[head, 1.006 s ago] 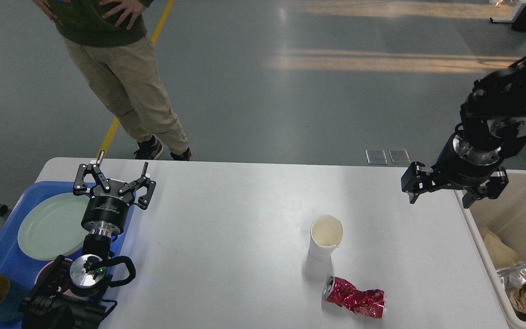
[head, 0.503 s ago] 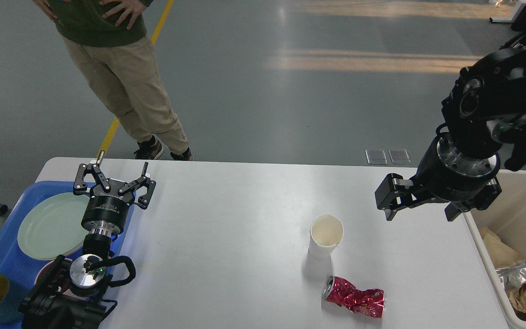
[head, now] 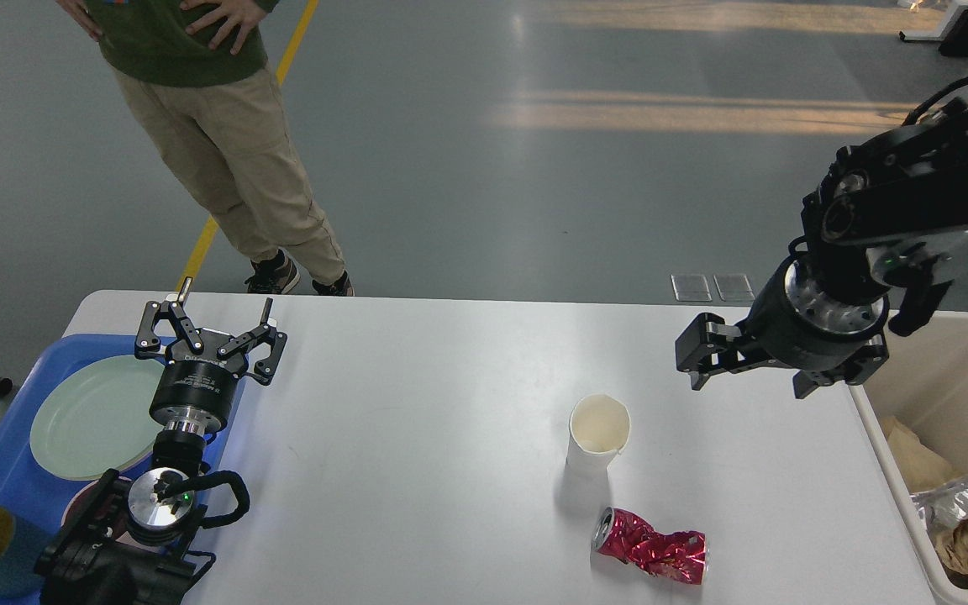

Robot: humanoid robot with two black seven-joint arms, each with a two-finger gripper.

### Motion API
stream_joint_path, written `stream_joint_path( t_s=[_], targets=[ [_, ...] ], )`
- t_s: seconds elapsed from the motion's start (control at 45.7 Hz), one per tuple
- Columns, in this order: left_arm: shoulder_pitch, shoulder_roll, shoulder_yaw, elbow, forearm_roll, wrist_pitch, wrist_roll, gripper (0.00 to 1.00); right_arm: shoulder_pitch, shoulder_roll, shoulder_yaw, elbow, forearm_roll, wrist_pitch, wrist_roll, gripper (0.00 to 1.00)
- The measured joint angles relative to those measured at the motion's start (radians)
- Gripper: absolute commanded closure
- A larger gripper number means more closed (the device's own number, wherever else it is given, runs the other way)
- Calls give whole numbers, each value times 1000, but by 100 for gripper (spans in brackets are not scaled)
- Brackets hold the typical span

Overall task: Tidy desktop
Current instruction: 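Raise the right gripper and move it toward the white paper cup, then grasp the white paper cup with the right gripper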

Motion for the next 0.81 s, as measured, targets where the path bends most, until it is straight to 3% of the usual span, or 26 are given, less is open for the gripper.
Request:
stream_joint_path(
  t_s=[0.372, 0.634, 0.722, 0.809],
  targets=[
    [1, 0, 0, 0, 0, 0, 0, 4, -466, 54, 171, -366, 3, -38, -5, 0],
    [1, 0, 0, 0, 0, 0, 0, 4, -682, 150, 236, -593, 3, -37, -6, 1],
    [1, 0, 0, 0, 0, 0, 0, 4, -727, 170, 257, -641, 2, -37, -6, 13],
    [1, 0, 0, 0, 0, 0, 0, 4, -754, 181, 271, -661, 2, -37, -6, 39]
  ],
)
